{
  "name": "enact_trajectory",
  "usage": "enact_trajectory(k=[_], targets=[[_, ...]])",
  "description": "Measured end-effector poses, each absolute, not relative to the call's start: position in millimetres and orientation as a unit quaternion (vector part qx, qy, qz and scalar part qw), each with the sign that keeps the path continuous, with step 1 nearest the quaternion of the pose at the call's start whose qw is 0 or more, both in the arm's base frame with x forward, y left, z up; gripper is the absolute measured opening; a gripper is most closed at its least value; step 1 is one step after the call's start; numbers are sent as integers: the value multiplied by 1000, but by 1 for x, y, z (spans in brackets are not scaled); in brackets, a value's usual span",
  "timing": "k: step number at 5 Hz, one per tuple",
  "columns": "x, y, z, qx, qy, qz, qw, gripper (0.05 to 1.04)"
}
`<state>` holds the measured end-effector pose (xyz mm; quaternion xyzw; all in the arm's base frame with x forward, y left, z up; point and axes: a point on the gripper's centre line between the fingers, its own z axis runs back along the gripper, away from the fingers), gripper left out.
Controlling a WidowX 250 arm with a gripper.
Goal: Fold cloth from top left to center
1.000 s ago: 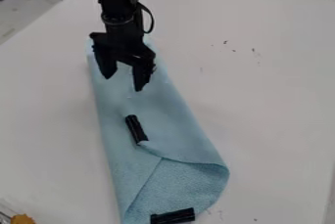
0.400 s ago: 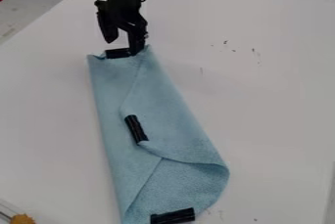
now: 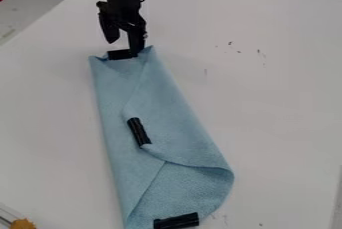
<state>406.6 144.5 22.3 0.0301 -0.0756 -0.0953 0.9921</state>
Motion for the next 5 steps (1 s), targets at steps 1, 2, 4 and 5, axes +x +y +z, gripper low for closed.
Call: enact_trajectory(k=[1,2,4,5], targets=[[405,148,20,25,-78,-95,992,1000],[405,146,10,16,-76,-103,992,967],[406,148,8,8,-78,-107,991,415],[404,146,8,3,-75,-104,992,204]])
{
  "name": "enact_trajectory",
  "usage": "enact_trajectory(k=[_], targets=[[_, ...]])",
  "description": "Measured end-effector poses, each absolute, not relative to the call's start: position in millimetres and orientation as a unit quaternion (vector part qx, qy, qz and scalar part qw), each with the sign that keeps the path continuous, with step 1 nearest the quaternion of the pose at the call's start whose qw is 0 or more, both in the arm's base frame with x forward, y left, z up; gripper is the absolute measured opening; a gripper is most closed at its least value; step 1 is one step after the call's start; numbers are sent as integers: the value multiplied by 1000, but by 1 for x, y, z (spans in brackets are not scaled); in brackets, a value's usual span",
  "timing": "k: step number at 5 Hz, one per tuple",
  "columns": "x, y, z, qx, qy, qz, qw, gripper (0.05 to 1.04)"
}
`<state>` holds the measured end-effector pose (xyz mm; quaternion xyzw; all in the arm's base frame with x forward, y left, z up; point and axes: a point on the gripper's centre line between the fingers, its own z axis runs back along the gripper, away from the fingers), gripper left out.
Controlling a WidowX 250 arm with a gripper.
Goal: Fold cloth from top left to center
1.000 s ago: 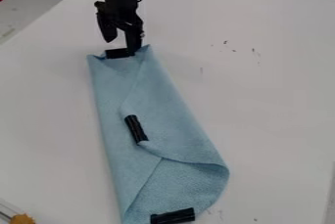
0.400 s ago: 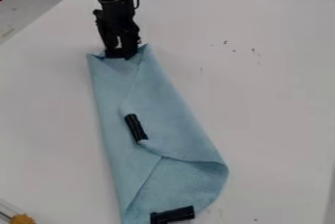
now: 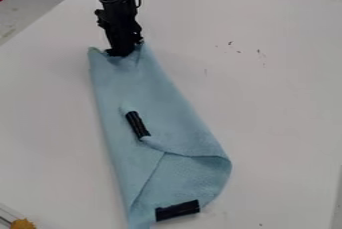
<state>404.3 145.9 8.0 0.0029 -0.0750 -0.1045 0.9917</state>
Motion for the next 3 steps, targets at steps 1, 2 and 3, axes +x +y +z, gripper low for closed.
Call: enact_trajectory(k=[1,2,3], targets=[[400,144,8,11,-72,-110,991,97],[400,133,15,27,-73,-133,988,78],[403,121,37,53,-93,-157,982,78]])
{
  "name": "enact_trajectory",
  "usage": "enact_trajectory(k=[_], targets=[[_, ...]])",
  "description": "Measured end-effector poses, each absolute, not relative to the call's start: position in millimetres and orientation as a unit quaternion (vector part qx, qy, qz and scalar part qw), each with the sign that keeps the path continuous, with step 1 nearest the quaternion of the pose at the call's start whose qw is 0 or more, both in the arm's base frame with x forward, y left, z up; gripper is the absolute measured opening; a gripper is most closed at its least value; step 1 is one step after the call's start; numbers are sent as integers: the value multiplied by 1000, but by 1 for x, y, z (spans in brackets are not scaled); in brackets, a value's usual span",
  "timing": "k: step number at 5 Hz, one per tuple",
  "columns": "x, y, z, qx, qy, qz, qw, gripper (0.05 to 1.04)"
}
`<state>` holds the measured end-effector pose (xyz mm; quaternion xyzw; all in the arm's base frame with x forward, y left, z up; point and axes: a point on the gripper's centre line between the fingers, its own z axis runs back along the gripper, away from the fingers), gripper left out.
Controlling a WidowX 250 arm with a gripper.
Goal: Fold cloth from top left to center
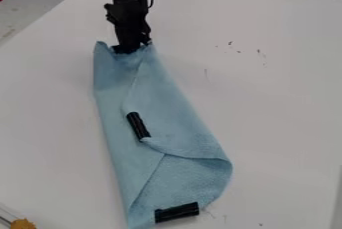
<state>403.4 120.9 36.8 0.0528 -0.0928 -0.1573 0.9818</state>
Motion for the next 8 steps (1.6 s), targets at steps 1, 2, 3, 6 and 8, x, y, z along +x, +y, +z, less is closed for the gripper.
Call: enact_trajectory(k=[1,2,3,6,8], targets=[[391,105,52,71,-105,-168,978,78],[369,90,59,68,-107,-161,979,78],[343,79,62,59,-112,-151,980,78],[303,35,40,-14,-116,-176,977,270],[288,16,25,-40,-91,-171,980,856]])
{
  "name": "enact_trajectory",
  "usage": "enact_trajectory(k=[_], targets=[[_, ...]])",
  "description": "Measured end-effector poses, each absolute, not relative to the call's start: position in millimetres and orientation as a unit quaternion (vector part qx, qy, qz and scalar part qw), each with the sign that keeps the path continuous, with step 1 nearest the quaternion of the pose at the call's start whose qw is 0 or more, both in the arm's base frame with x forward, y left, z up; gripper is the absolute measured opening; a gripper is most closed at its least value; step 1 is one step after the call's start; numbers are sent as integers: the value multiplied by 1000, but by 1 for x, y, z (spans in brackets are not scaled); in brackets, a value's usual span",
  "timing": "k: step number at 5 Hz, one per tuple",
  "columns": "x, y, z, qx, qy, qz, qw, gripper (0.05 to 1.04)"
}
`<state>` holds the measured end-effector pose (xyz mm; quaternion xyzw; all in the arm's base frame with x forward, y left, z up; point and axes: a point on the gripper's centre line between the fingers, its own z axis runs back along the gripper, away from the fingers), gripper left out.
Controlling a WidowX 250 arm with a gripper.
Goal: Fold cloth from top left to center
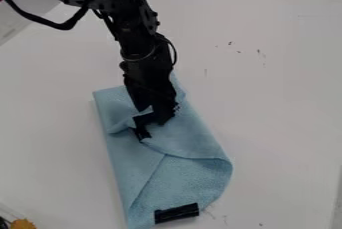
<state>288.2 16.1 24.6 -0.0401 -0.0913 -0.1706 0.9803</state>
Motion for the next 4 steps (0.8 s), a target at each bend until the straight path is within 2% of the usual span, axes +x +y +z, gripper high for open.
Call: enact_trajectory(k=[1,2,3,4], targets=[[275,2,30,-40,-80,-154,984,1016],[252,-18,42,-44,-58,-119,990,1010],[248,-22,50,-2,-77,-125,989,1006],[248,-20,51,8,-72,-126,989,1006]])
